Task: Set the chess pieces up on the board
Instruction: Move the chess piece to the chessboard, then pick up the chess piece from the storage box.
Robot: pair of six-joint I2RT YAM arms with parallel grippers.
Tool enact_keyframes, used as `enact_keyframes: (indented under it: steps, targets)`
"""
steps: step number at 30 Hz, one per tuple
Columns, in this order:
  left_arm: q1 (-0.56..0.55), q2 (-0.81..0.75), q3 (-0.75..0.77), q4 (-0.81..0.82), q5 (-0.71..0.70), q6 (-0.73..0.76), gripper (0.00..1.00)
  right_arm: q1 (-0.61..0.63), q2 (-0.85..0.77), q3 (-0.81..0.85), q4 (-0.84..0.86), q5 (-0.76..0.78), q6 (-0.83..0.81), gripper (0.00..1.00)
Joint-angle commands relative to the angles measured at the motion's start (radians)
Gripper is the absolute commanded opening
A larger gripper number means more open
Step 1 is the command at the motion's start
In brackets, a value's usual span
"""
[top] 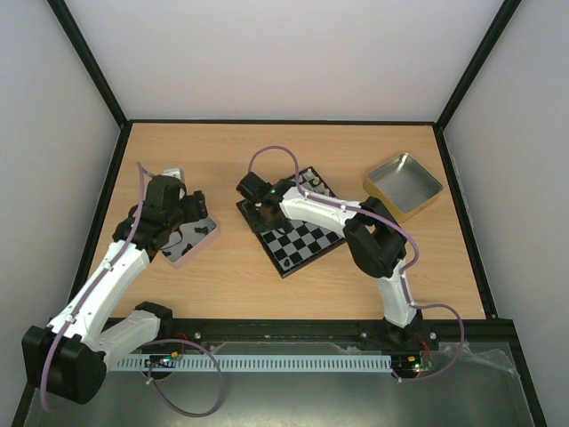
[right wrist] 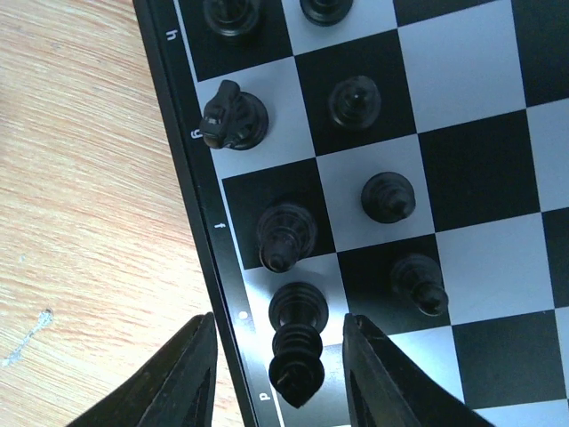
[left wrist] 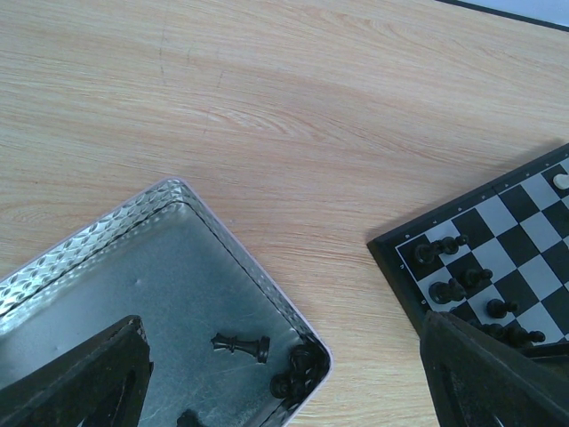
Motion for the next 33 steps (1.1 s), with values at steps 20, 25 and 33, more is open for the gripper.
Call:
enact_keyframes:
  steps: [20, 25, 33]
  targets:
    - [0.085, 0.148, -0.035, 0.011, 0.087, -0.102, 1.00, -0.189, -0.652, -0.532, 0.339, 0.249, 0.234, 0.57]
    - [0.132, 0.246, -0.053, 0.026, 0.117, -0.174, 0.93, -0.218, -0.662, -0.581, 0.356, 0.209, 0.217, 0.57]
    - [0.167, 0.418, -0.056, 0.054, 0.171, -0.291, 0.44, -0.223, -0.653, -0.612, 0.388, 0.183, 0.196, 0.56]
